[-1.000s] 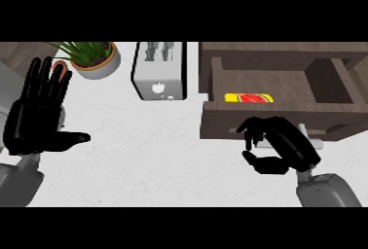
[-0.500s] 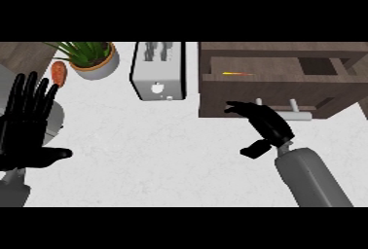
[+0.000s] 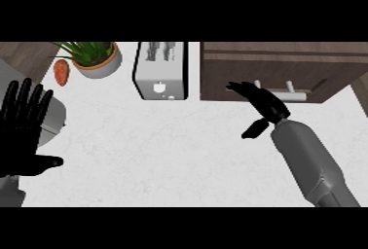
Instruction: Pick up the cup, place it into the drawer and close the drawer
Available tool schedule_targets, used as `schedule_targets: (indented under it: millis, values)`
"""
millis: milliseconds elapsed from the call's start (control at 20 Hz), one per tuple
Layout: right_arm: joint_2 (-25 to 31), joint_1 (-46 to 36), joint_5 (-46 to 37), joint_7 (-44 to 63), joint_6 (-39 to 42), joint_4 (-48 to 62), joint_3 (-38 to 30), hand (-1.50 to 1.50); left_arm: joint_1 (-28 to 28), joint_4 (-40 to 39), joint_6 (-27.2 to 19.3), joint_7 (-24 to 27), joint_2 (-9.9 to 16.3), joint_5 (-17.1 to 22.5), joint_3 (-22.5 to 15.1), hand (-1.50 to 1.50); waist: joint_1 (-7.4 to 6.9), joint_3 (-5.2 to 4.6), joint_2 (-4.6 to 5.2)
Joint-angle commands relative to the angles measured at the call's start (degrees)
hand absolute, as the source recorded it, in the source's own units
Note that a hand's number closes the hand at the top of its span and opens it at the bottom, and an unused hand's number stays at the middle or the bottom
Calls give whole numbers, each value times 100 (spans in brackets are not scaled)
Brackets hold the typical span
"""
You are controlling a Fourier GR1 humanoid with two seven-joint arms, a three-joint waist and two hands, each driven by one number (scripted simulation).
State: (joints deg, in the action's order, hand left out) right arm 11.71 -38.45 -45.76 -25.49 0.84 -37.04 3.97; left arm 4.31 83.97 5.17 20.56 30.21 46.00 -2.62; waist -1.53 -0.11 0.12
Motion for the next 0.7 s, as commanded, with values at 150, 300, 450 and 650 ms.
schedule_targets:
  millis: [150,300,450,650]
  values:
    - [346,-1180,48,-576,135,1827,-481,-150,353,-221,29,-27,-262,-213,-75,-150,-89,23,103]
    - [589,-1447,51,-696,162,2136,-604,-150,202,-200,360,-199,80,86,243,-150,-214,26,126]
    - [714,-1666,62,-628,186,2390,-699,-150,199,68,57,-256,-146,-94,9,-150,-286,32,145]
    - [814,-1796,82,-829,187,2556,-758,-150,235,-331,328,42,-156,-266,68,-150,-277,27,178]
